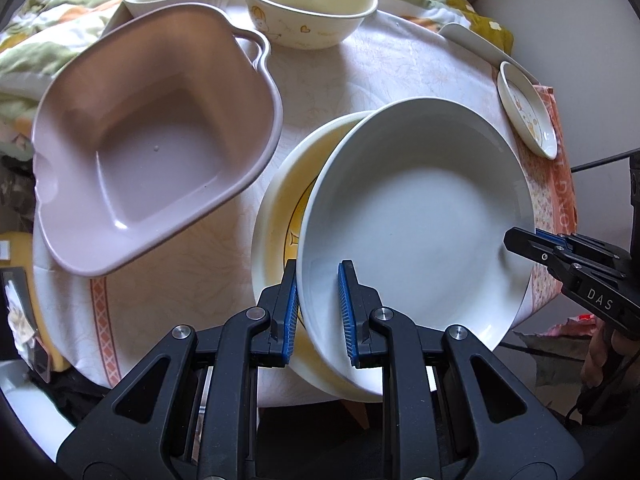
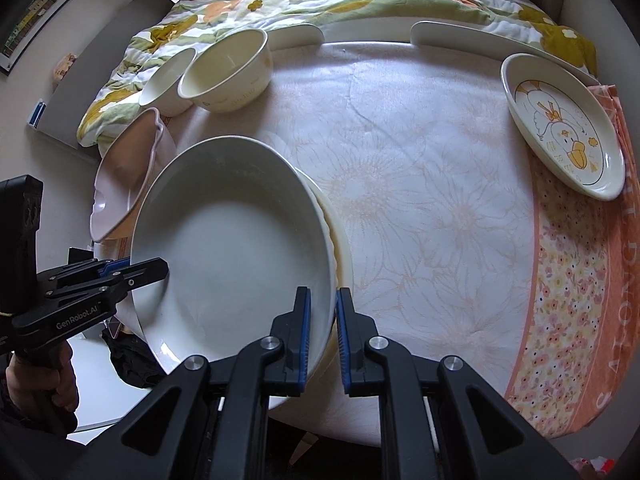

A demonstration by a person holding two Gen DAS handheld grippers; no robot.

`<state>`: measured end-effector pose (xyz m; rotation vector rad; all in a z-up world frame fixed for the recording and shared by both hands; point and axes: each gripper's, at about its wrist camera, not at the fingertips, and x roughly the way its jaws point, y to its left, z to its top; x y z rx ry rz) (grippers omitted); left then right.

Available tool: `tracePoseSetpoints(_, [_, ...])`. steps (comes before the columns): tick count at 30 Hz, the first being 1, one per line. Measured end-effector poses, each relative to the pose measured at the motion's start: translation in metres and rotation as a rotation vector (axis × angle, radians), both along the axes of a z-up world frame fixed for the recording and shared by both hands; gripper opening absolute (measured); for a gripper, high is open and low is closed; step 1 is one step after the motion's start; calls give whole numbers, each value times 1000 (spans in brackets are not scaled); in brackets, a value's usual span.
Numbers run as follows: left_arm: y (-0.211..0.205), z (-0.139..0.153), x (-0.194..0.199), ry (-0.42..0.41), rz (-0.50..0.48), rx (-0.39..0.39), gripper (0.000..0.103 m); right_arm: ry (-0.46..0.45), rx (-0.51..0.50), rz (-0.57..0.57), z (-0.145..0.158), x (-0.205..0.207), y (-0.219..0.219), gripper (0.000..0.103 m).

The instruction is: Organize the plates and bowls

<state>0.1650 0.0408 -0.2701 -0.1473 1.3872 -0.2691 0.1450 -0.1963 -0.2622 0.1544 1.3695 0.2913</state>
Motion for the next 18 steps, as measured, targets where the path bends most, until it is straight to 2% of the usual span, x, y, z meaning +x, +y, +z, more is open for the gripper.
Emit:
tracePoseSetpoints(10, [-1,-11,2,5,8,10,17,-20,-74,76,-8,-6,12,11])
tracePoseSetpoints(18, [-11,-9,6,-35,-32,95,17,-64,-175,129,-8,-8,18,11])
